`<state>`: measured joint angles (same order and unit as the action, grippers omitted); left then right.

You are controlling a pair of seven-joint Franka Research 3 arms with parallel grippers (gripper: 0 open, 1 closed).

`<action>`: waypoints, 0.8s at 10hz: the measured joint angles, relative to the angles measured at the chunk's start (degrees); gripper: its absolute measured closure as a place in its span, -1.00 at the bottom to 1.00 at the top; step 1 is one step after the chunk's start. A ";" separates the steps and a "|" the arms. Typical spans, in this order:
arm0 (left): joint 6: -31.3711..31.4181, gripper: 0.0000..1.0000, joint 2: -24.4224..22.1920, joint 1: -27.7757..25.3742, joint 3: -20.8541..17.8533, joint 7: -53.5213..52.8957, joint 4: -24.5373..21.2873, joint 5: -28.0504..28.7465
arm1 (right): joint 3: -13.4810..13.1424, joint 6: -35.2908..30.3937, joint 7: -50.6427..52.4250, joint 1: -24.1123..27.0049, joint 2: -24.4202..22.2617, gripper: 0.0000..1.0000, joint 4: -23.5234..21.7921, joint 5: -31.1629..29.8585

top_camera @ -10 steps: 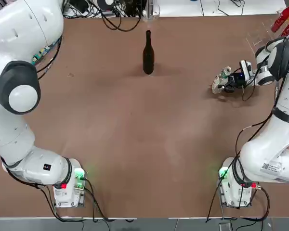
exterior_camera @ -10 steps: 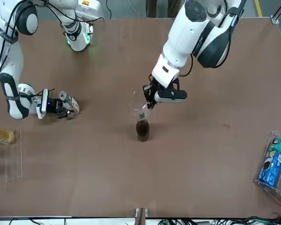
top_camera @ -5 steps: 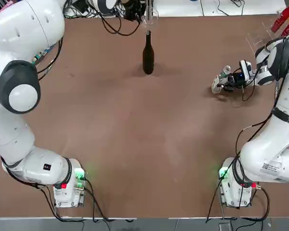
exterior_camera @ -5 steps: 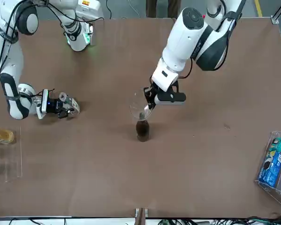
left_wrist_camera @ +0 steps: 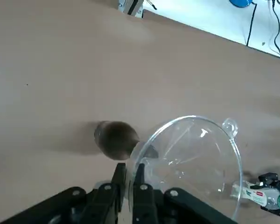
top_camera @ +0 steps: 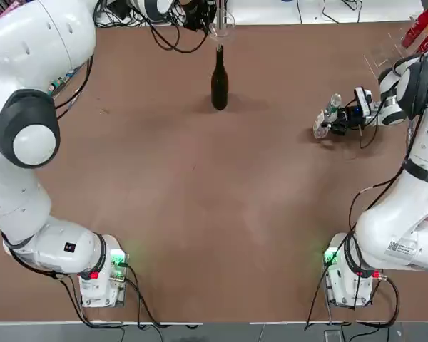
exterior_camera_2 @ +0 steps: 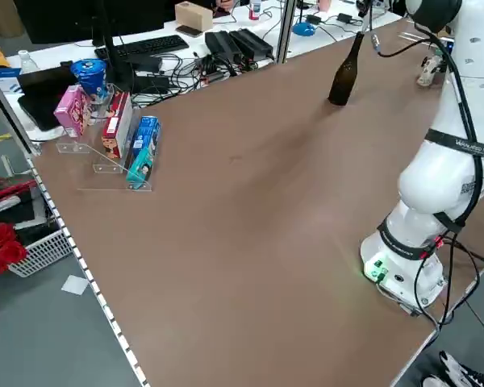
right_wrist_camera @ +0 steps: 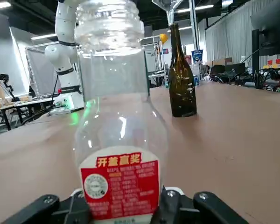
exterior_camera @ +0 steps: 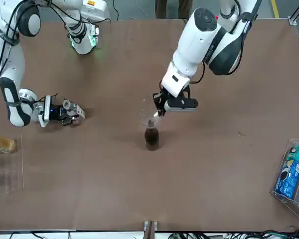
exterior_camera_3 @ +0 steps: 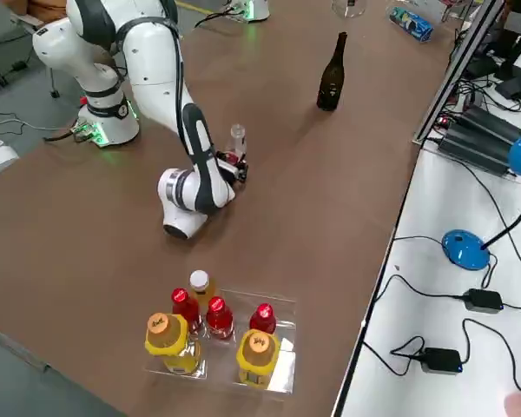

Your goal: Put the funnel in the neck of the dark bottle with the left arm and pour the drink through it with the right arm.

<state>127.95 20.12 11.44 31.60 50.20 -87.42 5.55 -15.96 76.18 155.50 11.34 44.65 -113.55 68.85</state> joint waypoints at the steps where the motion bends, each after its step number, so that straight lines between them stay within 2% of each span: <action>1: 0.27 0.78 0.10 0.00 -0.01 -0.02 0.02 0.35 | -0.22 -0.18 -0.87 -0.39 -1.19 0.22 0.00 0.00; 4: 0.96 0.78 0.36 0.09 0.00 -0.29 0.05 0.52 | -0.50 -0.32 -10.25 -0.96 -7.77 0.22 0.10 -0.87; 8: 1.35 0.76 1.43 0.32 0.00 -0.34 0.04 0.62 | -0.88 2.62 -38.39 -1.36 -24.41 0.22 0.64 -8.44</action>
<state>129.29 21.55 11.76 31.60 49.86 -87.38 6.17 -16.85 78.80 117.12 9.98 20.24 -112.91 60.41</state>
